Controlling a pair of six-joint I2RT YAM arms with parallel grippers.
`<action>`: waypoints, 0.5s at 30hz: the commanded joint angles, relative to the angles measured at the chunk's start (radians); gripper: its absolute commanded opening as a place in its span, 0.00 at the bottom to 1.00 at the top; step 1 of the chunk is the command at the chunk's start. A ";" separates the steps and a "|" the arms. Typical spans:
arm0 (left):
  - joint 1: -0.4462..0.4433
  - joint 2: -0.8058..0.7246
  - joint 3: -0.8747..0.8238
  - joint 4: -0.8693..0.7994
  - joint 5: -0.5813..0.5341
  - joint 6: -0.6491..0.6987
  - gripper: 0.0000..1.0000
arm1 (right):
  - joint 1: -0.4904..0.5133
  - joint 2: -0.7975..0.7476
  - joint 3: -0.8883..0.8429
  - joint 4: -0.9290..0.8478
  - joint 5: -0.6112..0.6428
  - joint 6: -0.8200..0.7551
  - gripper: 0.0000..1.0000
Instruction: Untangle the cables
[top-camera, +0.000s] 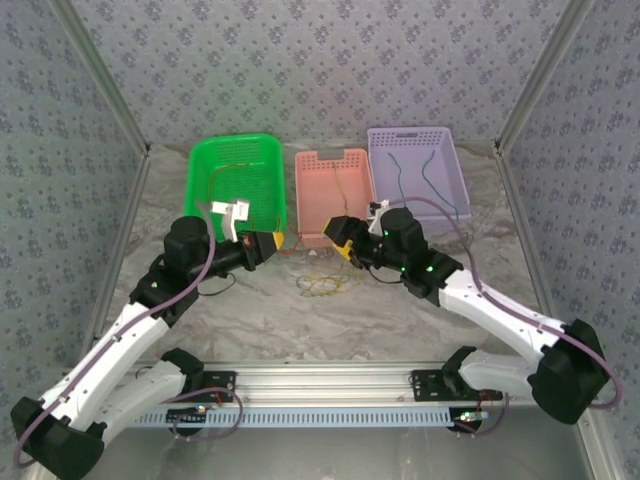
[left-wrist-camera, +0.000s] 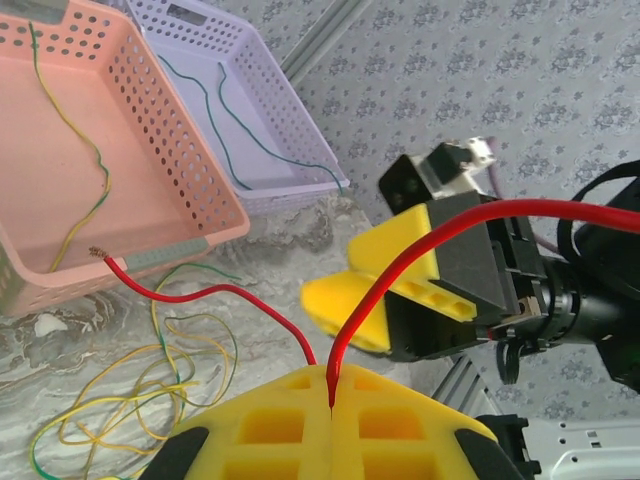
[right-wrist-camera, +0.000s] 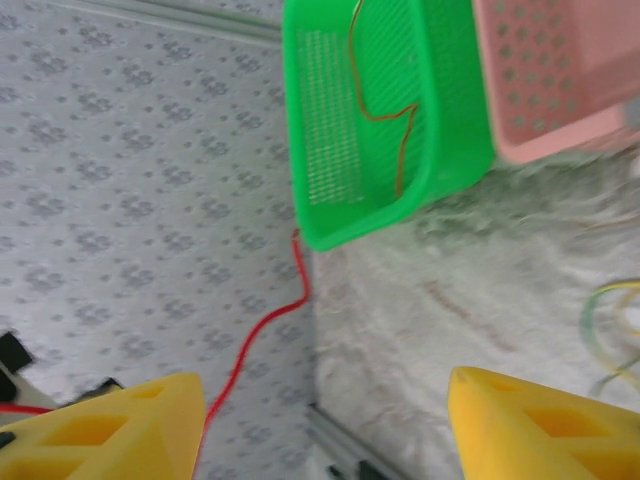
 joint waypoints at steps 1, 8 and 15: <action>0.001 -0.021 -0.023 0.102 0.031 -0.021 0.00 | 0.025 0.042 0.025 0.207 -0.050 0.203 0.69; -0.010 -0.028 -0.057 0.152 0.021 -0.039 0.00 | 0.057 0.179 0.017 0.406 -0.054 0.363 0.66; -0.033 -0.045 -0.096 0.174 -0.018 -0.049 0.00 | 0.067 0.238 0.042 0.419 -0.039 0.386 0.33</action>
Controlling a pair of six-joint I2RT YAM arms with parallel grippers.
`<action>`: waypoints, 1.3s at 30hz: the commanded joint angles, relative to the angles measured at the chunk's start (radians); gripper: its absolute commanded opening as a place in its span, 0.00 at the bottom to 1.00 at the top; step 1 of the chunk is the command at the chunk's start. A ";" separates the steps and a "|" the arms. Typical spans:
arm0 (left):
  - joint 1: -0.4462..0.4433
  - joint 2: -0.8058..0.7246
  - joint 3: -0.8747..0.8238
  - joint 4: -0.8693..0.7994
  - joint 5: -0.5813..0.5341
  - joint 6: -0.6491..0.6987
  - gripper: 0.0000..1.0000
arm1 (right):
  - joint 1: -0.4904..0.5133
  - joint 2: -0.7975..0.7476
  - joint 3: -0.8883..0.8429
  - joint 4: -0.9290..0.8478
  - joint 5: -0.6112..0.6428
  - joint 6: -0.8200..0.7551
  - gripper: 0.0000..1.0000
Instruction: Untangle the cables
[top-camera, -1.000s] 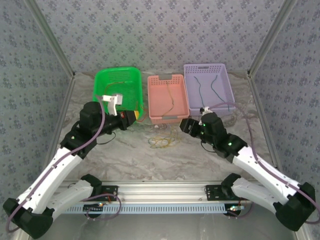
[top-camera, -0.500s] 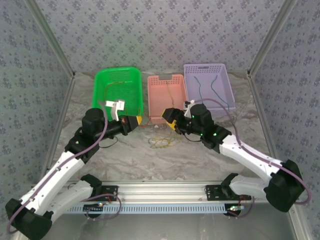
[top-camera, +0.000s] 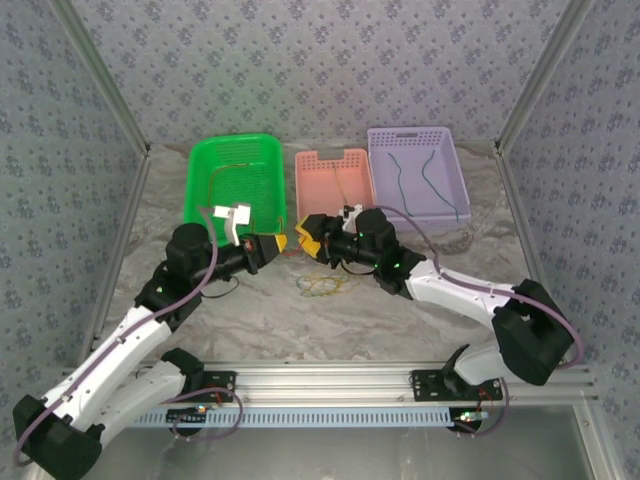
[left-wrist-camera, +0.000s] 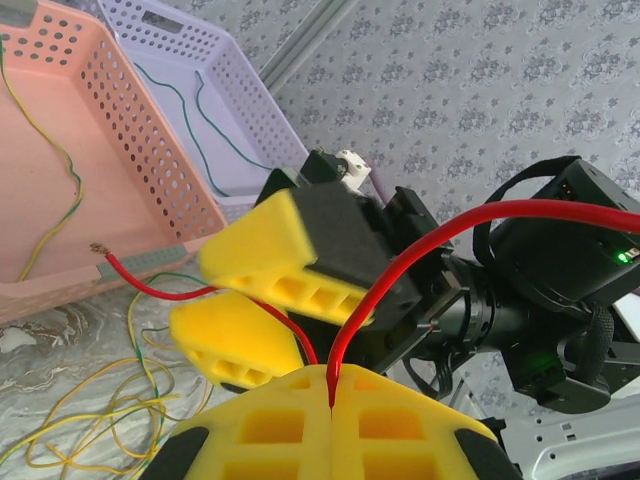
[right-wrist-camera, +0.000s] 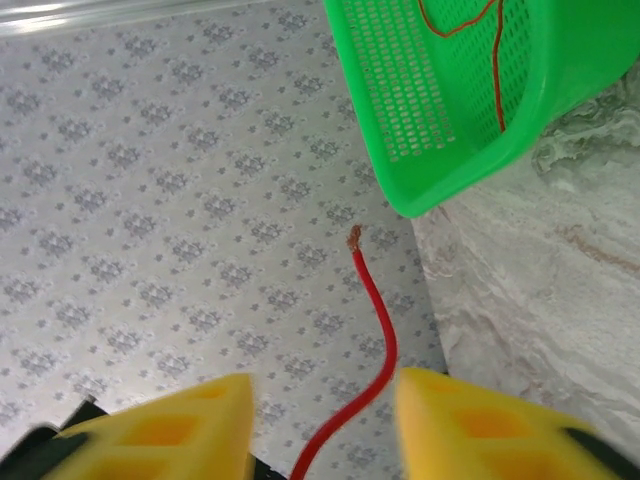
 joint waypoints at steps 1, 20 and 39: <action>-0.014 -0.031 -0.028 0.066 -0.023 -0.021 0.00 | 0.001 0.005 0.036 0.059 0.007 0.042 0.25; -0.262 -0.205 -0.452 0.412 -0.623 -0.503 0.21 | -0.041 -0.234 0.107 -0.166 0.270 -0.676 0.00; -0.282 0.185 0.527 -0.578 -0.390 0.121 0.47 | -0.029 -0.199 0.471 -0.865 0.370 -1.268 0.00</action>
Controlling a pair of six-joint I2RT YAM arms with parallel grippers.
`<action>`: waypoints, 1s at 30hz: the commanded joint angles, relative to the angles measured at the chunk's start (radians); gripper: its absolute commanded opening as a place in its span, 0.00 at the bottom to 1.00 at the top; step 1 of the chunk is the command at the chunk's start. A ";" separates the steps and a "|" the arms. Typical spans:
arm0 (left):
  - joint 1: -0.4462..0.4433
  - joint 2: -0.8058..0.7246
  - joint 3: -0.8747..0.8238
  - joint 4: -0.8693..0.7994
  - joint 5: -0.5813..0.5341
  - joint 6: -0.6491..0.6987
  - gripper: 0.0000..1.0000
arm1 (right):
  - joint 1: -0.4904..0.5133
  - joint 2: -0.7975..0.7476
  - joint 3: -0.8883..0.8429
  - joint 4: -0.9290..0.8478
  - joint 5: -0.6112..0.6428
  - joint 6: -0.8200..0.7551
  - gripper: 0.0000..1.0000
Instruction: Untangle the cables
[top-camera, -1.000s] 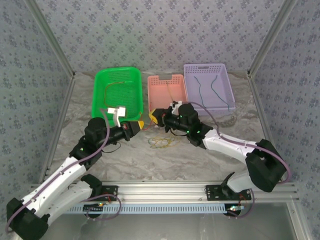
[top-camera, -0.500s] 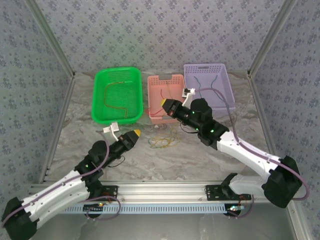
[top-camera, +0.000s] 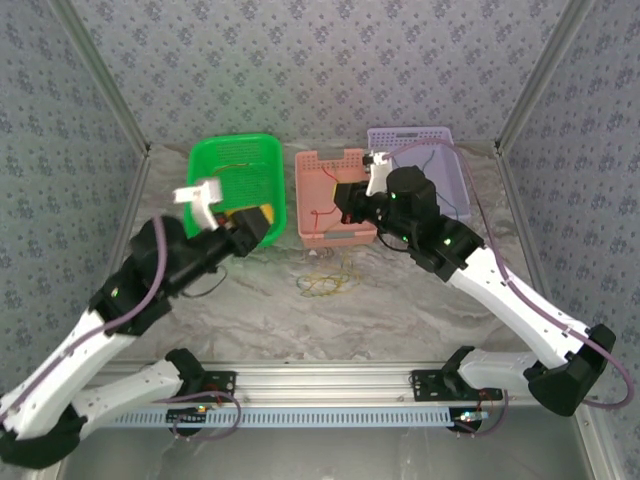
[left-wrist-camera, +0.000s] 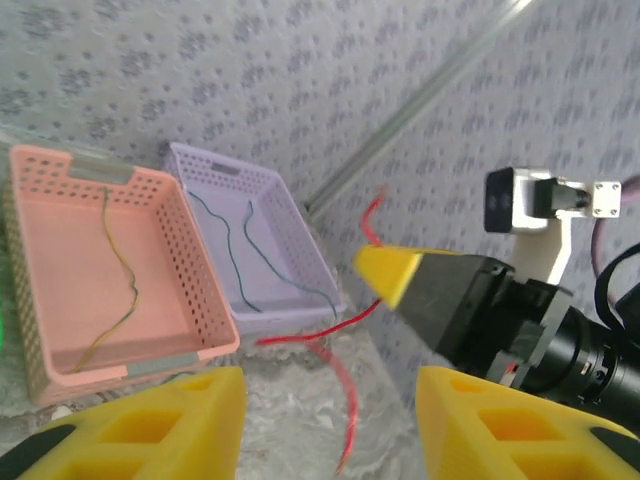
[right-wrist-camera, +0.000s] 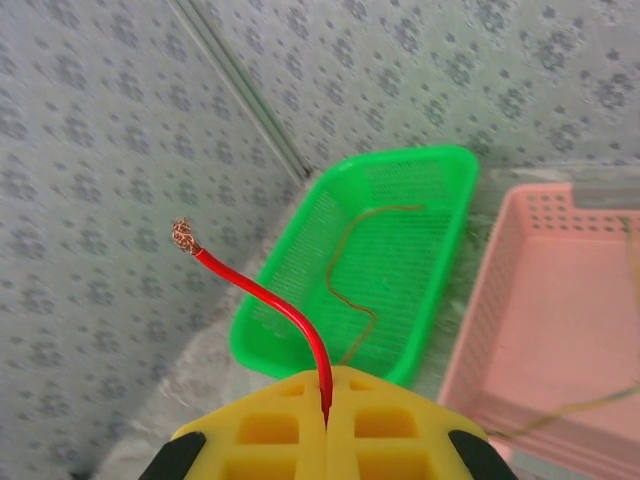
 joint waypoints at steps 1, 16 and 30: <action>-0.023 0.142 0.050 -0.179 0.154 0.131 0.47 | 0.010 0.008 0.022 -0.126 0.061 -0.096 0.00; -0.113 0.260 -0.040 -0.016 0.171 0.069 0.56 | 0.017 0.005 -0.013 -0.125 0.085 -0.099 0.00; -0.122 0.308 -0.091 0.030 0.125 0.080 0.00 | 0.017 -0.057 -0.052 -0.084 0.105 -0.068 0.00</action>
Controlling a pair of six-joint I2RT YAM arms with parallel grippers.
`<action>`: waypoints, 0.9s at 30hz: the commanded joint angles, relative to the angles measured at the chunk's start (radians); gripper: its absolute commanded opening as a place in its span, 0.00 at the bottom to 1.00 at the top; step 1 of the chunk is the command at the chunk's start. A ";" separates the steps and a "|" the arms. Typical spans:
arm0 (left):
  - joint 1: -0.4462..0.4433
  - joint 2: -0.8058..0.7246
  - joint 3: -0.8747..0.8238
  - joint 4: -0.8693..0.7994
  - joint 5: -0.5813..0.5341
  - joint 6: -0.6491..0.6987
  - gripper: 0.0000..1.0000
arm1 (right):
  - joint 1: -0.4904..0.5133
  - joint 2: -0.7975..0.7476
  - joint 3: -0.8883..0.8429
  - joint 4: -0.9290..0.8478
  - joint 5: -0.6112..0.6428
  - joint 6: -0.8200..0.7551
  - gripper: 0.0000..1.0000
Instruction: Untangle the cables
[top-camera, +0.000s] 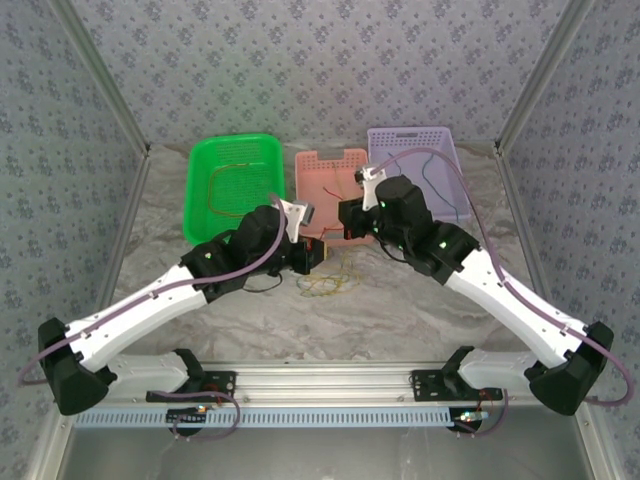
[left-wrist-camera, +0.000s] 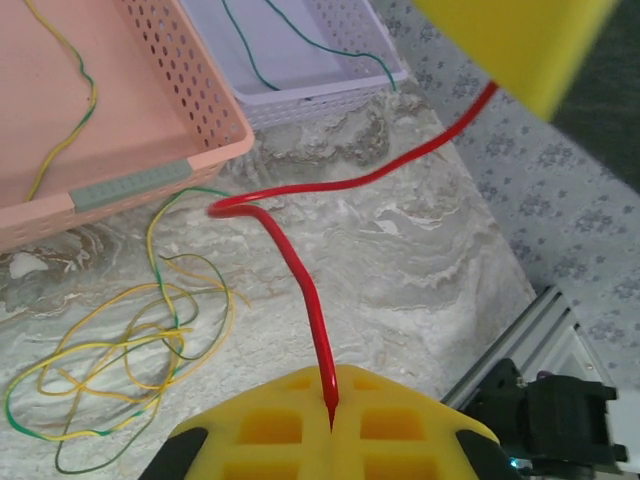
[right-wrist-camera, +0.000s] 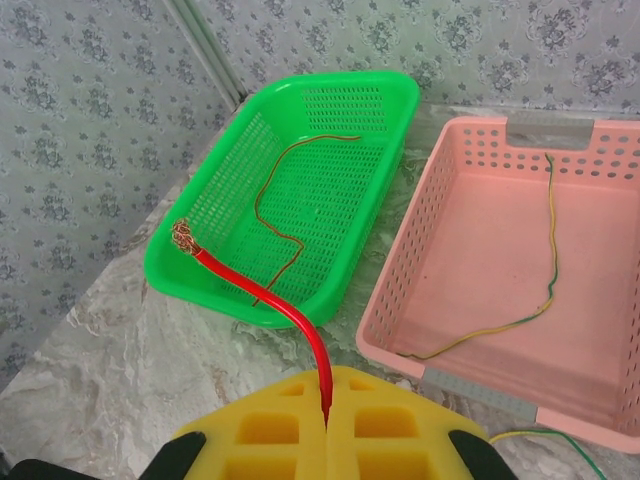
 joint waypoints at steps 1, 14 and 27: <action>-0.015 -0.002 -0.041 0.049 -0.005 -0.002 0.00 | -0.021 -0.060 -0.022 0.047 0.030 0.024 0.00; -0.176 0.065 -0.245 0.342 -0.030 -0.070 0.00 | -0.286 -0.061 -0.068 0.376 -0.271 0.274 0.00; -0.205 -0.076 -0.287 0.313 -0.123 -0.031 0.00 | -0.296 0.079 -0.020 0.471 -0.415 0.394 0.00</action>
